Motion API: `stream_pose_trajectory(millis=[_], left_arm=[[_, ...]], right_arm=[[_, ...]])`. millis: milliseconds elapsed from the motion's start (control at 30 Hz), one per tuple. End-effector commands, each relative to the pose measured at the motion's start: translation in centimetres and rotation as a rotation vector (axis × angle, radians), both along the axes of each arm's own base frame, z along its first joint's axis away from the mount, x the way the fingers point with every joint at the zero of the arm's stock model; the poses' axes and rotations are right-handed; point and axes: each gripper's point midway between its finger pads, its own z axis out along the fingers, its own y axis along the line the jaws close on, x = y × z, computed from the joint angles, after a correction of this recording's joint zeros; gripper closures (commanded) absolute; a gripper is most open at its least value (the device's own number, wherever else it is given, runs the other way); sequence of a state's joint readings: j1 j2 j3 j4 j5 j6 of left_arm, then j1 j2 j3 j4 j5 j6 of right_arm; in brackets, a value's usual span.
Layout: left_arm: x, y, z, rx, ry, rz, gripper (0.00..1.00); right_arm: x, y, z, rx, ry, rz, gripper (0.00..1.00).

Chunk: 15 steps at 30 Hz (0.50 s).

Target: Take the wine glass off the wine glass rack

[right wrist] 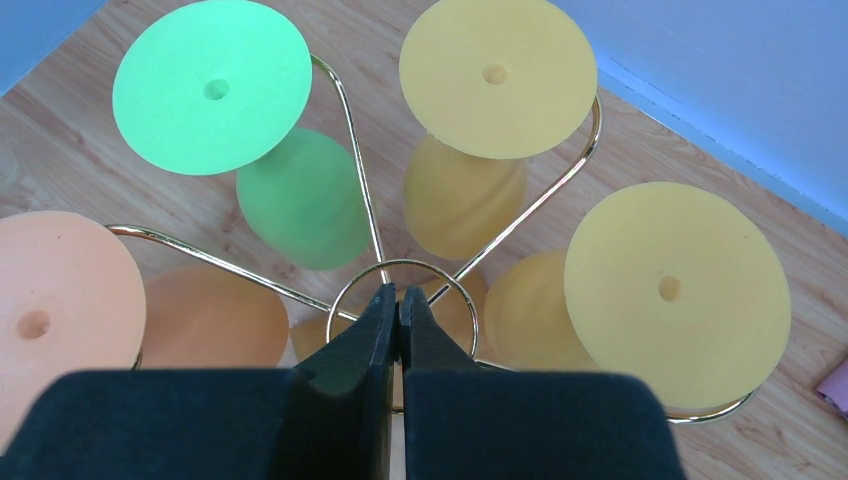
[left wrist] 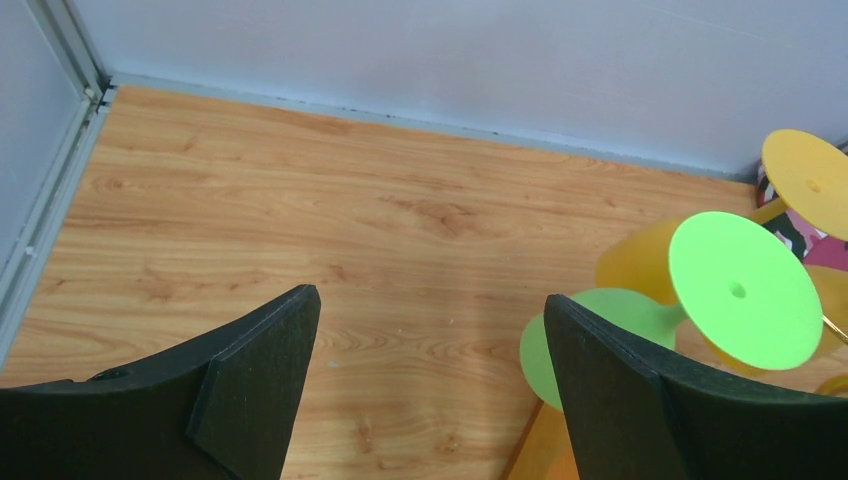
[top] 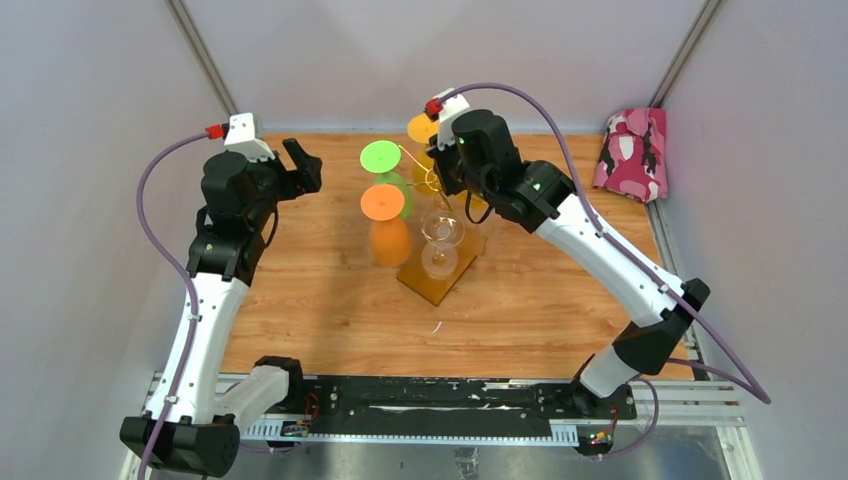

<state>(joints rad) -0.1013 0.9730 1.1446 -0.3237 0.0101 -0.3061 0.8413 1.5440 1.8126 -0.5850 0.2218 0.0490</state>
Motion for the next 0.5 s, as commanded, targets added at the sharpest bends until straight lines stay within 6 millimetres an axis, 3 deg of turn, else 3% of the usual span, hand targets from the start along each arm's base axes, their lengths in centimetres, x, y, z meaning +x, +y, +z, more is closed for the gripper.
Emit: stream_pose_trajectory(millis=[0, 467], left_arm=[[0.2, 0.1, 1.2, 0.009, -0.038, 0.005, 0.12], [0.1, 0.1, 1.1, 0.004, -0.035, 0.006, 0.12]], right_arm=[[1.8, 0.0, 8.1, 0.185, -0.178, -0.011, 1.00], [7.2, -0.7, 8.0, 0.170, -0.168, -0.060, 1.00]])
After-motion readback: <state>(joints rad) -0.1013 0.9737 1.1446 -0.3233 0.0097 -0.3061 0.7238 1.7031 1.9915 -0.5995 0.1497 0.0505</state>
